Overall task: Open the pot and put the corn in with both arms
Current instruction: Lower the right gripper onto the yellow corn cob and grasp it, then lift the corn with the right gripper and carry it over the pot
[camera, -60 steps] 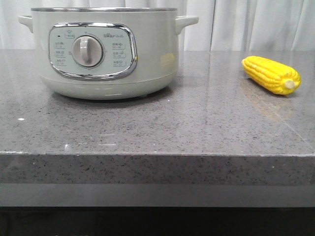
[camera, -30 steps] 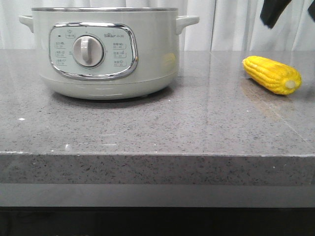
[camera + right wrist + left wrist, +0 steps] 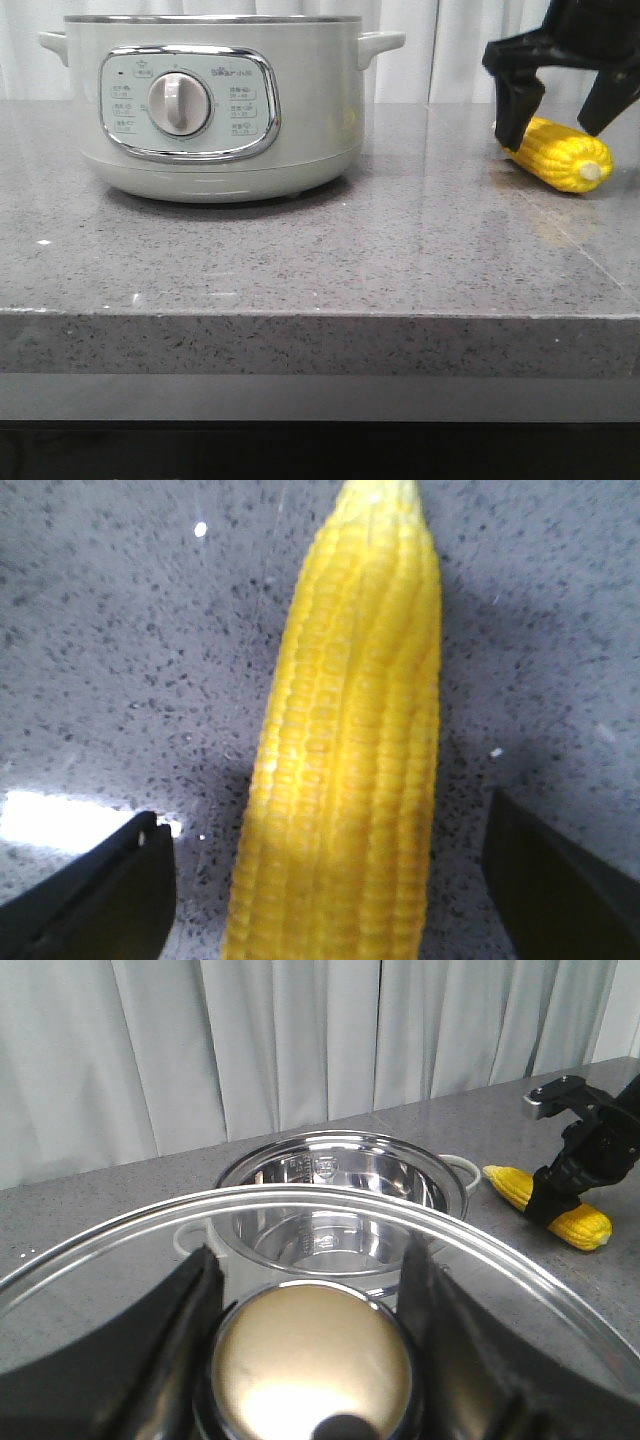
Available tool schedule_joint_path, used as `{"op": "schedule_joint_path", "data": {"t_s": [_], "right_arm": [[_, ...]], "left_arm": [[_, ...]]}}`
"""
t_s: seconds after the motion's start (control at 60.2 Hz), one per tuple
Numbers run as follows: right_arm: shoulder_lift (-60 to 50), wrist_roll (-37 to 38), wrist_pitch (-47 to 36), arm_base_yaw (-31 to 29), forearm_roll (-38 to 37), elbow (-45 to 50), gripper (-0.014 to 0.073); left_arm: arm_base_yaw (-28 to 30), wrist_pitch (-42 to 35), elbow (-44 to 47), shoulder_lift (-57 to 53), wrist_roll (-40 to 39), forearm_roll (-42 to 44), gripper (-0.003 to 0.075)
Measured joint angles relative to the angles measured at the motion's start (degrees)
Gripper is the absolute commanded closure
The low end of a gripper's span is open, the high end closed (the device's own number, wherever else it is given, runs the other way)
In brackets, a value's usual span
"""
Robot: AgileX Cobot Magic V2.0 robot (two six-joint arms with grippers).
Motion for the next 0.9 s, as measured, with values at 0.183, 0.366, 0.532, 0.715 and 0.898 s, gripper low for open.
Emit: {"op": "schedule_joint_path", "data": {"t_s": [0.183, 0.366, 0.532, 0.715, 0.898], "right_arm": [[2.1, 0.0, 0.0, 0.0, 0.0, 0.0, -0.0015], [2.7, 0.0, 0.3, 0.0, 0.0, 0.0, 0.0242], [2.7, 0.0, 0.9, 0.0, -0.1, 0.0, 0.0316], [0.9, 0.0, 4.7, 0.1, -0.1, -3.4, 0.0316], [-1.6, -1.9, 10.0, 2.5, 0.1, -13.9, 0.0316]], "left_arm": [[0.0, 0.0, 0.0, 0.0, 0.0, 0.0, 0.0544], [0.0, 0.0, 0.0, 0.0, 0.0, 0.0, 0.0544], [0.0, 0.0, 0.0, 0.0, 0.0, 0.6, 0.0544], [0.0, 0.0, 0.0, 0.0, 0.0, 1.2, 0.0544], [0.0, 0.0, 0.0, 0.0, 0.0, 1.3, 0.0544]]}}
